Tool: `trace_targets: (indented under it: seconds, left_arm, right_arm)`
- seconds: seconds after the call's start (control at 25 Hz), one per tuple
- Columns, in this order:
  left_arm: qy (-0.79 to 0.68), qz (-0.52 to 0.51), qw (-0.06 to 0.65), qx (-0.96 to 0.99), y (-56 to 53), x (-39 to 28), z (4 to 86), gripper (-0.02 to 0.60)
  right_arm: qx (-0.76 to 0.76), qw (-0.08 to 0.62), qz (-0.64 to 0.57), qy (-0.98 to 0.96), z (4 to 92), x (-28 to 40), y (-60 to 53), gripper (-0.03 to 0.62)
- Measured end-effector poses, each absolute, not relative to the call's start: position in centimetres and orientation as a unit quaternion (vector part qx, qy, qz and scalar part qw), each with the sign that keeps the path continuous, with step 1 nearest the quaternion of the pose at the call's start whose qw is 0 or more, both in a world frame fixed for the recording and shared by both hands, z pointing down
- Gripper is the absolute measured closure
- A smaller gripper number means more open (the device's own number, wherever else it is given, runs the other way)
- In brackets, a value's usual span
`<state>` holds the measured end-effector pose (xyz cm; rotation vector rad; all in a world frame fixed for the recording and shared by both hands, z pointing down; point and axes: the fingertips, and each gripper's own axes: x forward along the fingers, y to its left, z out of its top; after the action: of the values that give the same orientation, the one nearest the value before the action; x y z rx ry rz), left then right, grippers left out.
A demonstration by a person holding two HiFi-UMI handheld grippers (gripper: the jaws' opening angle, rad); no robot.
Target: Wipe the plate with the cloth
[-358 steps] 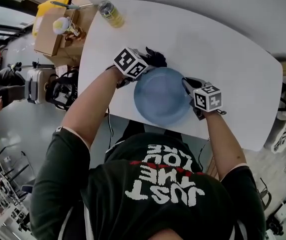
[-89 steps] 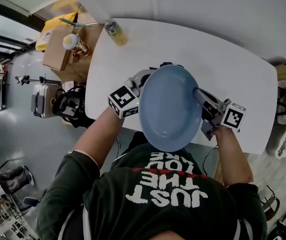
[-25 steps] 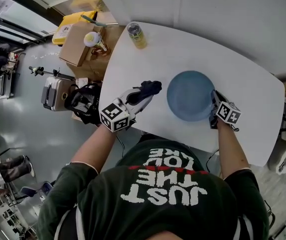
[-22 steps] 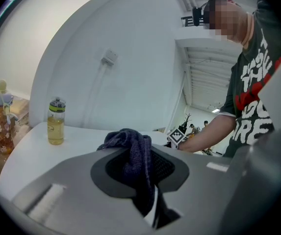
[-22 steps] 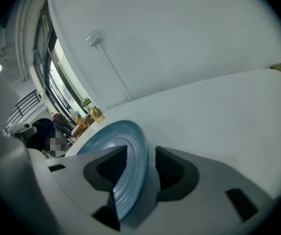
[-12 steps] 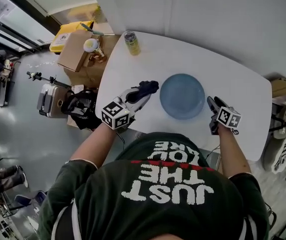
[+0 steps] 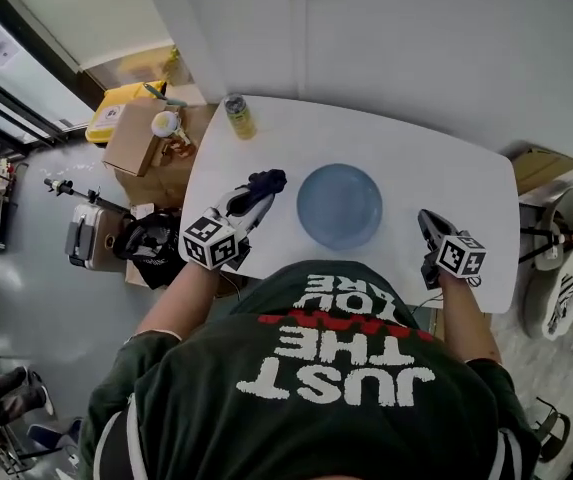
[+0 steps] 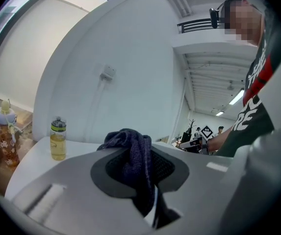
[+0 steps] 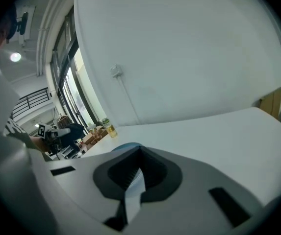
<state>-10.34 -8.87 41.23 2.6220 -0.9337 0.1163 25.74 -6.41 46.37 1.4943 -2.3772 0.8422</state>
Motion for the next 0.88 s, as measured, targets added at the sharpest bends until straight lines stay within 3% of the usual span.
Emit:
trace_targets:
  seconds: [0.36,0.88]
  left_arm:
    - [-0.328,0.042,0.180,0.927,-8.5,-9.6,40.6,0.514]
    - [-0.332,0.042,0.181,0.925,-7.7,-10.2,40.4,0.514]
  right_arm:
    - [0.506,0.086,0.291,-0.807,45.0,26.5,-6.1,0.591]
    - [0.497,0.113,0.274,-0.816,44.9,25.9,-6.0,0.592]
